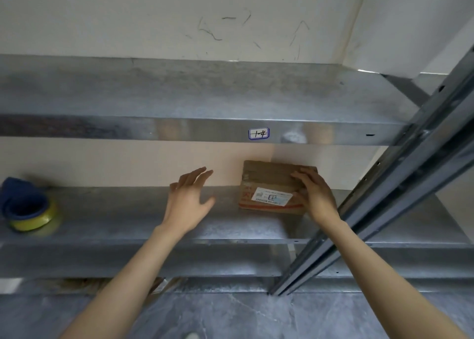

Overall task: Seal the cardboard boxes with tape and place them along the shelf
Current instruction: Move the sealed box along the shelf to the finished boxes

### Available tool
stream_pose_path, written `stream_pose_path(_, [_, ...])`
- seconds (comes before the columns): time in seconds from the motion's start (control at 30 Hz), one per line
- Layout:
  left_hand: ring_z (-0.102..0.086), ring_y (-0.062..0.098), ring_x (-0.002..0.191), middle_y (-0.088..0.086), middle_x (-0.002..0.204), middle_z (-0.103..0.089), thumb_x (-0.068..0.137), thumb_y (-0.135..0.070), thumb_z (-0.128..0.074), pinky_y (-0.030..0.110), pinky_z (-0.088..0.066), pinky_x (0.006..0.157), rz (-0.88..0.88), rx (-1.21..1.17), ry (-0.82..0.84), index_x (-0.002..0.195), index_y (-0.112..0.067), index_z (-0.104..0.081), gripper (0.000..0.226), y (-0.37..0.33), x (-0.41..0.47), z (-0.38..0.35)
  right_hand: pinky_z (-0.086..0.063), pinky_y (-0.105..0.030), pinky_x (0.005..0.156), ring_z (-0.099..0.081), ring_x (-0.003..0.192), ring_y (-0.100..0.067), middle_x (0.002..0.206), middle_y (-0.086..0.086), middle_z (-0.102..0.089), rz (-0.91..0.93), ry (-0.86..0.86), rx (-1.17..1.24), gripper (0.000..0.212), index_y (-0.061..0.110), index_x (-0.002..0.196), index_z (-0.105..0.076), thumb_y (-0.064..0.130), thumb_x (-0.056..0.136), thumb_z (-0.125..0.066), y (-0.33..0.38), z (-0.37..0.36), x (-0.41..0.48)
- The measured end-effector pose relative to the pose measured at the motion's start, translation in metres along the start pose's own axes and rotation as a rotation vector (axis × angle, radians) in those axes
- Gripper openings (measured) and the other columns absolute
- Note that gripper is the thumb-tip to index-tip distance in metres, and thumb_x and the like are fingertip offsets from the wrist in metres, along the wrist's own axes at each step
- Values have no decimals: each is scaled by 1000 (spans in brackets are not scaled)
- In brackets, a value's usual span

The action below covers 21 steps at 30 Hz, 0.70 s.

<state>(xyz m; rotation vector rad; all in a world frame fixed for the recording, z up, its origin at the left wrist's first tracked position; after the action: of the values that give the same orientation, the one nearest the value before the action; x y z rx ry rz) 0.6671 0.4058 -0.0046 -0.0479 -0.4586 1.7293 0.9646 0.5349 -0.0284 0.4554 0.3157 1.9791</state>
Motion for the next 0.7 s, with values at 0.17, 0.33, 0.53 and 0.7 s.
stream_pose_path(0.17, [-42, 24, 135, -4, 154, -41, 86, -35, -67, 41, -36, 103, 18, -2, -1, 144, -26, -48, 61, -2, -6, 6, -43, -45, 104, -46, 127, -29, 144, -5, -43, -48, 36, -40, 48, 19, 134, -53, 18, 88, -68, 2, 4, 0])
stream_pose_path(0.33, [-44, 24, 134, -4, 152, -43, 88, -42, -65, 43, -37, 102, 34, 46, -25, 143, -26, -49, 60, 7, -13, 16, -41, -44, 106, -43, 128, -28, 141, -6, -46, -7, 5, -25, 58, 20, 138, -50, 40, 87, -69, 21, 10, 2])
stream_pose_path(0.53, [-44, 23, 133, -2, 150, -46, 89, -49, -60, 45, -37, 101, 24, 159, -69, 143, -24, -50, 60, 24, -25, 38, -38, -38, 107, -33, 141, -24, 154, 0, -35, 52, 64, -49, 59, 27, 146, -40, 50, 94, -56, 80, 0, 15])
stream_pose_path(0.7, [-40, 20, 135, -3, 149, -47, 92, -53, -54, 42, -33, 104, 60, 212, -96, 145, -23, -46, 62, 53, -41, 65, -23, -37, 118, -24, 146, -20, 159, 1, -27, 129, 126, -13, 61, 29, 150, -33, 49, 96, -52, 153, -18, 24])
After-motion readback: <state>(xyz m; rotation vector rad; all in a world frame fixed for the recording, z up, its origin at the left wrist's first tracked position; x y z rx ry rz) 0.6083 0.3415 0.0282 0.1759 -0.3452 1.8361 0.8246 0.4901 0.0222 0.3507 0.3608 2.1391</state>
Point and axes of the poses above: each hand's wrist, its own x-axis towards the middle knuckle, its own z-axis out of the back of the hand, y = z × x, the point moved 5 cm from there along x, towards the middle knuckle
